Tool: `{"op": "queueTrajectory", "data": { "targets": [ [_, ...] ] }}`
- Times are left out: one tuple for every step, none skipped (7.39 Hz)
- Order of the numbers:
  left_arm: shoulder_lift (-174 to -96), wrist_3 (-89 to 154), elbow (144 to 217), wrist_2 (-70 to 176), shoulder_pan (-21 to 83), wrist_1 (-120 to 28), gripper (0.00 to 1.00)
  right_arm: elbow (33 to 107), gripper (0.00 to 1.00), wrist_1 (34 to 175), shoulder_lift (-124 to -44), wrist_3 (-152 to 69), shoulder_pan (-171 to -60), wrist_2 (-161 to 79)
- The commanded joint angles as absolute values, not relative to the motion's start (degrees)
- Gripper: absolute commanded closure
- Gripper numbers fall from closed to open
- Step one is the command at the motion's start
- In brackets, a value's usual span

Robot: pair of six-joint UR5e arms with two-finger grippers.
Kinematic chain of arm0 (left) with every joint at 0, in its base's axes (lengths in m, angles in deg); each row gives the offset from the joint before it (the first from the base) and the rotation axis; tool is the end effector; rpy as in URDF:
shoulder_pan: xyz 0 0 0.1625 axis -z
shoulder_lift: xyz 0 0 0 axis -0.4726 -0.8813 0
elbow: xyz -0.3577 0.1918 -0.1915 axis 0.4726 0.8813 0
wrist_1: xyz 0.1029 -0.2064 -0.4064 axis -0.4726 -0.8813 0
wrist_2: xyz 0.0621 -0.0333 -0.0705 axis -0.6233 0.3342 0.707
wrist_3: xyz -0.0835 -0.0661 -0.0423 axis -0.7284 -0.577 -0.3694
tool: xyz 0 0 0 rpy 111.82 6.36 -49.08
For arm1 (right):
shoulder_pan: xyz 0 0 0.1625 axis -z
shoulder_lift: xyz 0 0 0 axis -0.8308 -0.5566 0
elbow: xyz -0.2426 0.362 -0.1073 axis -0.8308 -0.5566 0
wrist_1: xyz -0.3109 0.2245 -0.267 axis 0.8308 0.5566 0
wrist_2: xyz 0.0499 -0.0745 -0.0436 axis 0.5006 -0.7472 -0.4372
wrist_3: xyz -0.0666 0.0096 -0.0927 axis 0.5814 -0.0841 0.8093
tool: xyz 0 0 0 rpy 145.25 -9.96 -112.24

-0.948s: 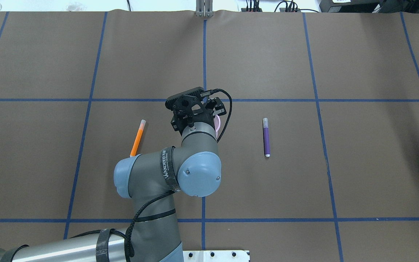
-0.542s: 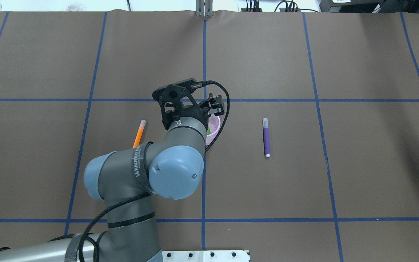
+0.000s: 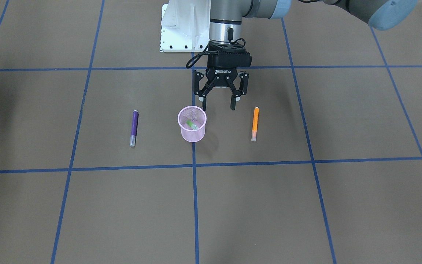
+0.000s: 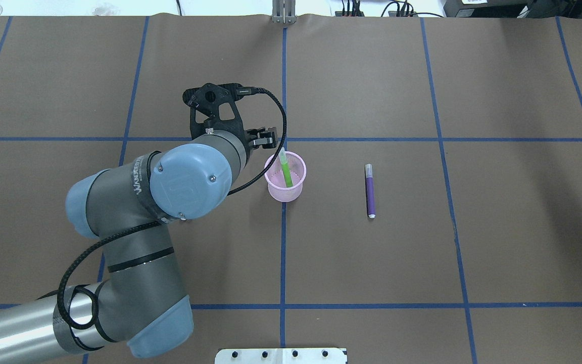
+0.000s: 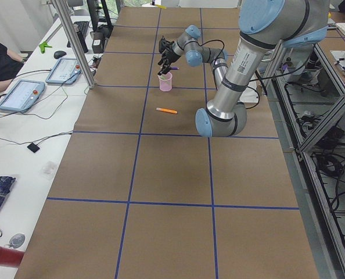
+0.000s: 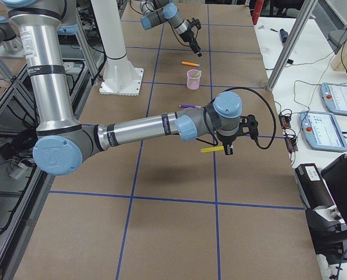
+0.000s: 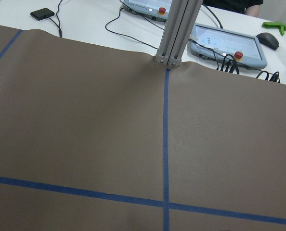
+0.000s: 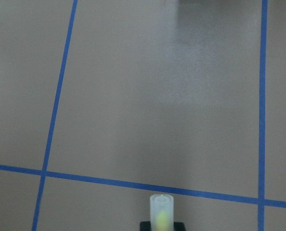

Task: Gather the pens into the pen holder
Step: 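Lower the green marker into the pink cup and open the left gripper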

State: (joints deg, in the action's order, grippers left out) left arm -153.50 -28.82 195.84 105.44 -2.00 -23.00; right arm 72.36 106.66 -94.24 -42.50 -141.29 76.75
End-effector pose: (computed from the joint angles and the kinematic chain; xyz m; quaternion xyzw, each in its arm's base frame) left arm 0.5412 -0.4502 0.1260 0.2778 0.4042 -0.1599 0.8566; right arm -0.0092 -0.6306 0.5135 0.1135 -0.4500 0.0041 0.8858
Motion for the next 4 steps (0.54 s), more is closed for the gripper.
{"op": "queueTrajectory", "data": {
  "targets": [
    [-152.61, -17.36, 195.67, 113.63, 1.93, -14.68, 0.19, 74.26, 1.0, 106.67, -93.55, -45.93, -139.51, 76.66],
    [-152.35, -14.86, 195.06, 116.71, 2.99, -13.93, 0.18, 75.4, 1.0, 106.67, -93.47, -47.86, -137.76, 76.4],
    [-152.18, -14.31, 192.71, 122.84, 4.22, -14.62, 0.15, 75.76, 1.0, 106.58, -91.9, -51.8, -136.09, 75.87],
    [-152.26, -12.39, 189.9, 128.64, 5.1, -14.97, 0.15, 75.68, 1.0, 106.58, -90.93, -52.88, -134.59, 75.69]
  ]
}}
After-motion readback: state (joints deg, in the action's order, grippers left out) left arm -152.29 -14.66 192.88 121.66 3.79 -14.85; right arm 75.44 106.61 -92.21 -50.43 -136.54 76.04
